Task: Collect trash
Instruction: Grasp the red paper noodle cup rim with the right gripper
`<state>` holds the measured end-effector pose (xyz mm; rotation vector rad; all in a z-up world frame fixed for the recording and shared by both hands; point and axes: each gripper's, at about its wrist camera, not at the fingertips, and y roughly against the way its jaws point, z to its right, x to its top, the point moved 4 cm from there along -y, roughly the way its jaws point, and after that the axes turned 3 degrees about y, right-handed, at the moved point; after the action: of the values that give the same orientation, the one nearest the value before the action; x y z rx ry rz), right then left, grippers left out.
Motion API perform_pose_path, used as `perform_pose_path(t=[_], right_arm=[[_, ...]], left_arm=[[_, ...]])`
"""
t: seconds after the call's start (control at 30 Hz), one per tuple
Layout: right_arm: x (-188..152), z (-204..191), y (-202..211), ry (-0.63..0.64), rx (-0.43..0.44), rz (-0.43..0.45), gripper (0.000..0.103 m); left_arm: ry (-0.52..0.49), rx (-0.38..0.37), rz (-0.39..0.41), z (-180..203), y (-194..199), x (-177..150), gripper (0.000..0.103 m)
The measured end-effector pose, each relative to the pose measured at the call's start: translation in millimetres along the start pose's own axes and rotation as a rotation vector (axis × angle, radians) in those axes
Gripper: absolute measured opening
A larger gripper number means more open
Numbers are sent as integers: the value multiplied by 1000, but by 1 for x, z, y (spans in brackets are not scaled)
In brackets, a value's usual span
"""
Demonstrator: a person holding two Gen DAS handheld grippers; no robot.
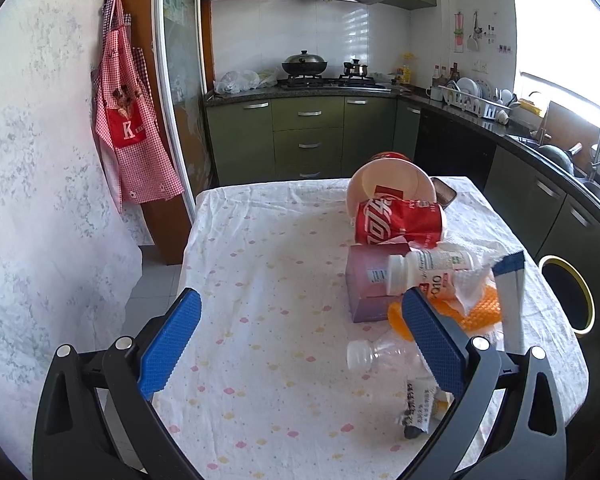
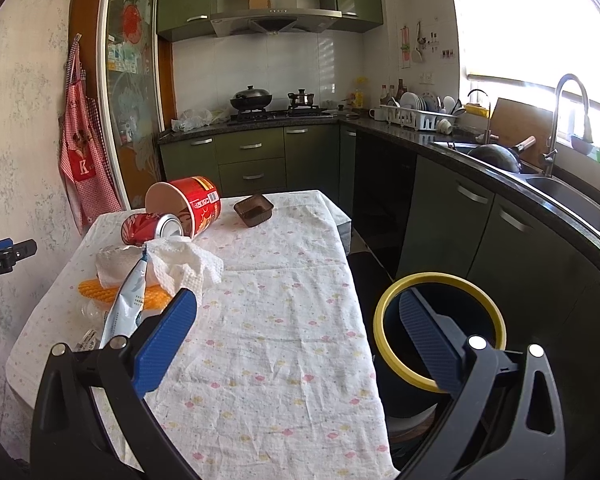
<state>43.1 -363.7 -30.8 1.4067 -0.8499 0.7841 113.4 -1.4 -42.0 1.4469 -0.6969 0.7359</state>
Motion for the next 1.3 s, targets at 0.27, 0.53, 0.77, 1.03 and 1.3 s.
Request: perform_pose_path(t=[0.27,0.53,0.77,1.03,1.3], right_arm=[[59,-13,-67,27,133,-42,97],[112,-89,-159,226,257,-96,86],[126,-164,-224,471,276,-129,72],[126,-190,-272,579,171,-124,51],[127,-189,-304,636,119,-79,20]], left_arm=[[40,37,-42,-21,-101,37,99],[49,103,-63,-36,-196,51,99],[80,79,-82,-44,-224,34,99],[74,80,-79,-43,-224,27,99],[76,72,-94,-42,-223,26,99]])
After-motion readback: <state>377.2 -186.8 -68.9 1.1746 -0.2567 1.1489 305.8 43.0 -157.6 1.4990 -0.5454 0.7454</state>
